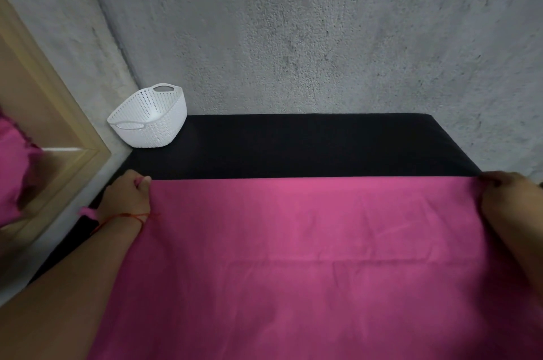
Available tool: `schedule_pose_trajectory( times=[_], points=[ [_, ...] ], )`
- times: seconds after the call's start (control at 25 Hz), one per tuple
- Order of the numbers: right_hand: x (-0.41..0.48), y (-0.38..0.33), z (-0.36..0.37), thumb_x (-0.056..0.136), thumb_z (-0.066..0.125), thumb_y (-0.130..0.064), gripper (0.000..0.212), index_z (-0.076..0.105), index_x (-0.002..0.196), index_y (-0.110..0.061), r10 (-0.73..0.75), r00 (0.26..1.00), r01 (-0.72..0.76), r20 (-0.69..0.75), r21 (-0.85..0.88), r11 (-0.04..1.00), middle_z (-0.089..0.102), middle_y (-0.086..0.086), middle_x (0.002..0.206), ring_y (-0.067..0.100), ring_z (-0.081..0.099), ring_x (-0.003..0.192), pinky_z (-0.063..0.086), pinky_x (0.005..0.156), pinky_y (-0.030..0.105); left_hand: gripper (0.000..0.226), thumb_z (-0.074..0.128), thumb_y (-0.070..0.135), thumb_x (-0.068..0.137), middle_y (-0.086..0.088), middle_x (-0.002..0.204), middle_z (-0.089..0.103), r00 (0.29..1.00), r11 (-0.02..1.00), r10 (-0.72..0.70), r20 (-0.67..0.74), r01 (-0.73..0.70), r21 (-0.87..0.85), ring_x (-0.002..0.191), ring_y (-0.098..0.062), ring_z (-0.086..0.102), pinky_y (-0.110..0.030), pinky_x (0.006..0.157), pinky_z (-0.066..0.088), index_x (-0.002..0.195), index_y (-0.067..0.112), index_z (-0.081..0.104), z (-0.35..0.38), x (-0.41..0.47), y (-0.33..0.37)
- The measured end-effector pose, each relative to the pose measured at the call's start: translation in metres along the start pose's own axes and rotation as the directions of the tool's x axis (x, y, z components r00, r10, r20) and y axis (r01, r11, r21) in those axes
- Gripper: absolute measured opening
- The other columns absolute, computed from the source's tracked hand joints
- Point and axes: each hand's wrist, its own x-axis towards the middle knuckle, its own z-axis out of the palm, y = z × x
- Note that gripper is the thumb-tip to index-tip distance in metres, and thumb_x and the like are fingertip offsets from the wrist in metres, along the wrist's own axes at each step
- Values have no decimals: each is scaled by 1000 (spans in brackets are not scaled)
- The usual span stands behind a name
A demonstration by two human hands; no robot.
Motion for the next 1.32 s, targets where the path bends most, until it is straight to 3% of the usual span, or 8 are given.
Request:
schedule_pose_trajectory(
  times=[0.2,0.36,0.48,0.64,0.76,1.04,1.24,1.32],
  points=[
    [-18,-28,-21,85,34,-37,59,71,126,-17,9,1000,-9,-10,16,1000,62,22,118,51,64,101,57,90,62,21,39,31,106,-9,115,58,999,991,27,25,-30,133,113,-38,53,-71,107,28,99,22,56,0,5,4],
    [-33,-51,-37,94,41,-32,48,67,132,-16,58,998,-58,-20,-10,998,56,27,123,55,58,108,52,92,63,29,46,14,97,-17,125,57,962,850,270,34,-255,461,114,-41,53,-52,91,46,122,17,59,1,2,26],
    [-39,-65,-49,93,58,-19,44,64,137,-22,61,997,-65,-53,-90,994,52,22,136,51,49,123,45,102,63,29,48,25,96,-4,119,66,760,730,648,51,-639,242,104,-35,61,-48,82,51,117,25,69,15,-62,99],
    [-102,-161,-63,93,39,-42,51,65,136,-32,-574,818,564,32,153,812,63,3,139,37,59,122,49,103,52,52,30,50,102,10,154,50,505,558,774,382,-829,-35,142,-17,44,-47,116,34,146,32,52,44,-191,177],
    [-167,-211,-26,100,20,-71,70,32,164,-43,-687,584,692,433,176,700,27,-12,173,19,24,160,23,129,48,66,22,65,102,16,172,15,532,617,670,518,-787,10,159,-14,11,-52,126,13,163,40,18,55,-202,178],
    [-84,-92,-38,77,-1,-98,101,6,166,-51,-288,863,368,416,-125,921,3,-11,178,19,7,164,15,129,52,84,-1,81,84,15,174,2,786,790,408,464,-559,252,161,-16,2,-53,127,12,162,50,2,22,-57,39],
    [-73,-77,-52,84,-2,-92,98,10,168,-43,-85,919,176,384,-209,962,6,-3,178,32,13,163,17,127,61,75,6,69,98,7,175,2,888,848,217,405,-377,372,161,-22,2,-56,128,8,166,38,6,4,-38,21],
    [-104,-124,-59,93,3,-77,84,26,164,-37,-208,913,287,351,-187,940,22,0,175,34,27,157,28,123,62,66,17,55,105,2,174,11,903,857,274,332,-386,342,160,-27,9,-61,124,16,165,28,19,8,-78,65]
  ],
)
